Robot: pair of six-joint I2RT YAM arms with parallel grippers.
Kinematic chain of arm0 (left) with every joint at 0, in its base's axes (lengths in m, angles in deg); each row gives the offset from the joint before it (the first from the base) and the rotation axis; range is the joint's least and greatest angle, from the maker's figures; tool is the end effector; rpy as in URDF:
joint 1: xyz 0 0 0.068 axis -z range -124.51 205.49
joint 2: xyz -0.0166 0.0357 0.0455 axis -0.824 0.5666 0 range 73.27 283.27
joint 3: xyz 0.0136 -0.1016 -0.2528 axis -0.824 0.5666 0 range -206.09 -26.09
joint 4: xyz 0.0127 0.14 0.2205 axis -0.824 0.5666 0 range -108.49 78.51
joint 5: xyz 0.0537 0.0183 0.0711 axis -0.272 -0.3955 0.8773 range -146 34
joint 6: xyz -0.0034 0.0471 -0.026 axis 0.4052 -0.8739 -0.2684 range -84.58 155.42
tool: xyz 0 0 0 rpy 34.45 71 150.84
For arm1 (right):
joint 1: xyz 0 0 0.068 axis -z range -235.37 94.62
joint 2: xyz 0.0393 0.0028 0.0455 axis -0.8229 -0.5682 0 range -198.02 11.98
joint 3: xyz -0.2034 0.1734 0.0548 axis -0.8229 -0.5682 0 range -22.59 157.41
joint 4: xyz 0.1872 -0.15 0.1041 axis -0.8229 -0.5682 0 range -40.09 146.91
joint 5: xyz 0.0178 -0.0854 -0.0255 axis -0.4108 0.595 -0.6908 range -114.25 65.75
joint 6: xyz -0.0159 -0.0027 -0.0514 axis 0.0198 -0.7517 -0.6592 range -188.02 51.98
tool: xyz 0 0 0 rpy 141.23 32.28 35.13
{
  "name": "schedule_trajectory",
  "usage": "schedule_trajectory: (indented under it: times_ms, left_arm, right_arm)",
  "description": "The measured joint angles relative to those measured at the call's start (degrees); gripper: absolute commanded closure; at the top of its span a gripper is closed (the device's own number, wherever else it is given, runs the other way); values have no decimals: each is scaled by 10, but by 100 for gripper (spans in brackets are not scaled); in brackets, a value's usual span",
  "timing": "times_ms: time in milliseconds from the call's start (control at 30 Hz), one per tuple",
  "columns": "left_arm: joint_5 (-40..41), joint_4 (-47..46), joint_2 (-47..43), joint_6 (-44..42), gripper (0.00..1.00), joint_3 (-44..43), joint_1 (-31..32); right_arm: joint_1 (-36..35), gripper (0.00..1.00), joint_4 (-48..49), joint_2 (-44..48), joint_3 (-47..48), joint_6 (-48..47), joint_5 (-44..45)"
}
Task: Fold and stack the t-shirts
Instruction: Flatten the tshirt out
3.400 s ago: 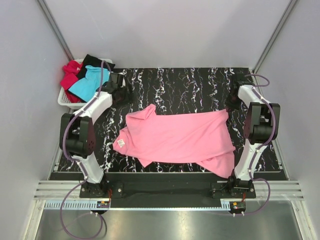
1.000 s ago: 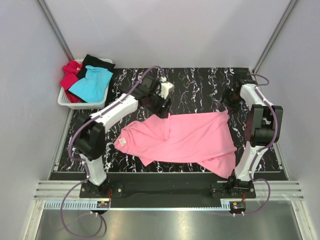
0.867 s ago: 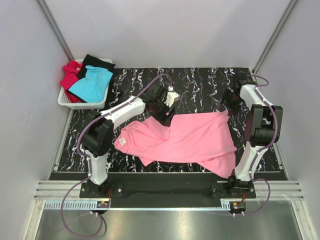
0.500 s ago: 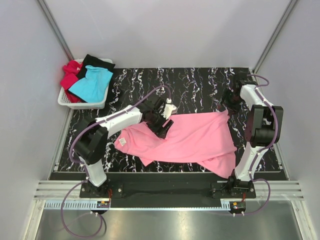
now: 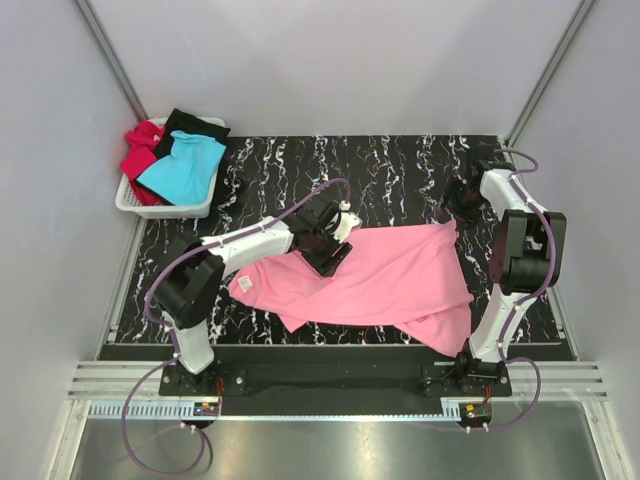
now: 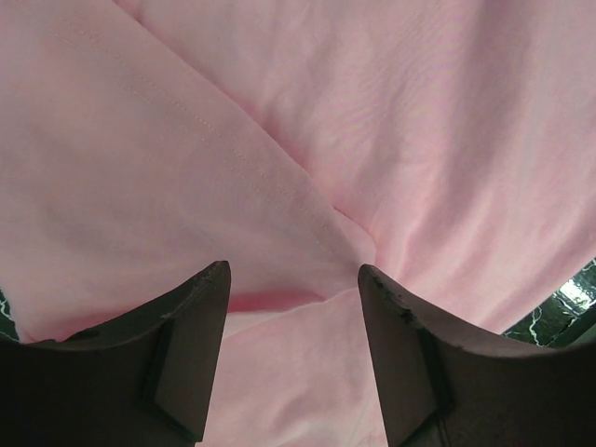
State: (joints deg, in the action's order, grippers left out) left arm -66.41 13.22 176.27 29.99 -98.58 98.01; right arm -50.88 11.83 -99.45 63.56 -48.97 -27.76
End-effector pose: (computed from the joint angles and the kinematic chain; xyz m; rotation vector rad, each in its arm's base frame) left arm 0.2698 -0.2559 0.2015 1.1546 2.4463 -0.4462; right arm 0.3995 -0.0292 0.2058 0.5579 2.7497 0.1466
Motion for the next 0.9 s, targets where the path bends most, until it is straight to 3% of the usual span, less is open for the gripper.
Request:
schedule_trajectory:
  times_ms: [400, 567, 900]
  left_arm:
    - [-8, -4, 10, -1, 41, 8, 16]
    - [-9, -6, 11, -2, 47, 14, 17]
    - [-4, -17, 32, 2, 90, 14, 17]
  right_arm:
    - [0, 32, 0, 2, -8, 0, 0]
    - [0, 32, 0, 3, -11, 0, 9]
    - [0, 32, 0, 3, -11, 0, 11]
